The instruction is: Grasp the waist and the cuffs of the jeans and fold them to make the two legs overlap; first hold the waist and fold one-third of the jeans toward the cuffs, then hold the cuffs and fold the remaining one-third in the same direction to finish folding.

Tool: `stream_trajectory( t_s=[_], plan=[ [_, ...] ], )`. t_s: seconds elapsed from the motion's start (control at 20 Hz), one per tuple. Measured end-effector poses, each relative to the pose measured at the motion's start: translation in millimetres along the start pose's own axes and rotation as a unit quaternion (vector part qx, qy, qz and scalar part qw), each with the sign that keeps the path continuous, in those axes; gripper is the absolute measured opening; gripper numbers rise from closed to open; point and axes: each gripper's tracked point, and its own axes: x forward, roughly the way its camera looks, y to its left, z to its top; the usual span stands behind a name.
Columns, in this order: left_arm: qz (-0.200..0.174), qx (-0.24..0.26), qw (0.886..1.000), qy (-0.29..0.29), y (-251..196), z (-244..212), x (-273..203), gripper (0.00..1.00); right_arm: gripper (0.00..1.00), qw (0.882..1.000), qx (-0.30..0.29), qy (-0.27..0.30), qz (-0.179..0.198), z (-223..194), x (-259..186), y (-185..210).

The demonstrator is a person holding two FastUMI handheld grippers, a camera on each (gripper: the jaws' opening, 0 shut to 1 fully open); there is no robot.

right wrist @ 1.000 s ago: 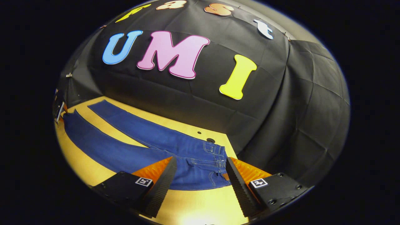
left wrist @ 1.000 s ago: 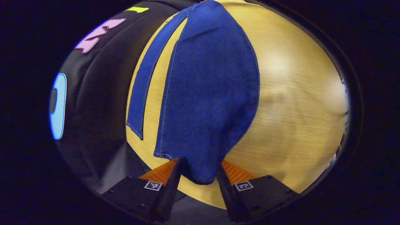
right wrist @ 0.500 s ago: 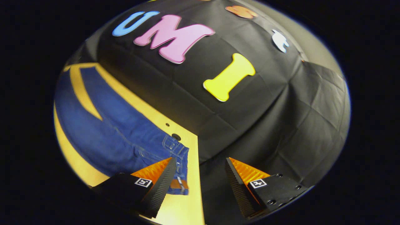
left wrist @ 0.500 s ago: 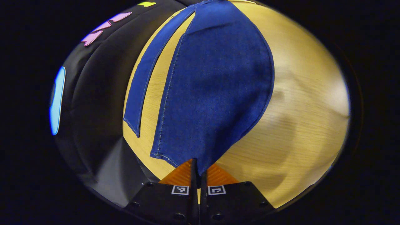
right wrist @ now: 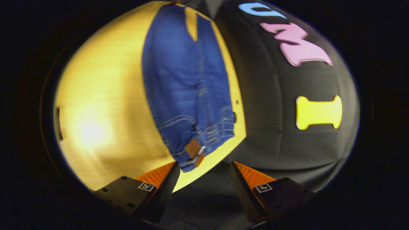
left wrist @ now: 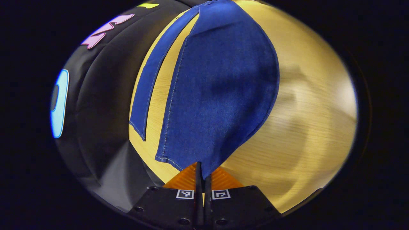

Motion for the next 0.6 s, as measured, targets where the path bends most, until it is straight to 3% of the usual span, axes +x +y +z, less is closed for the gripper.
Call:
stream_trajectory(
  t_s=[0.1, 0.35, 0.5, 0.55, 0.6],
  plan=[
    [-0.003, 0.002, 1.000, -0.003, -0.6, 0.3, -0.6, 0.06, 0.96, 0.999, -0.037, 0.006, 0.033, -6.7, 21.0, 17.4],
    [-0.005, 0.004, 1.000, -0.004, -0.4, -0.6, 0.3, 0.06, 0.94, 0.998, -0.063, -0.003, -0.011, 2.6, 57.1, -2.9],
    [0.000, 0.001, 1.000, -0.002, -0.3, 0.0, 0.1, 0.06, 0.93, 0.992, -0.114, -0.018, -0.046, 19.3, 66.7, -13.7],
    [0.002, 0.001, 1.000, -0.001, 0.0, 0.2, 0.2, 0.06, 0.92, 0.991, -0.123, -0.021, -0.044, 24.4, 70.6, -11.5],
    [0.005, 0.002, 1.000, 0.000, 0.1, -0.6, 1.0, 0.06, 0.85, 0.992, -0.121, -0.016, -0.036, 24.6, 81.9, -5.9]
  ],
)
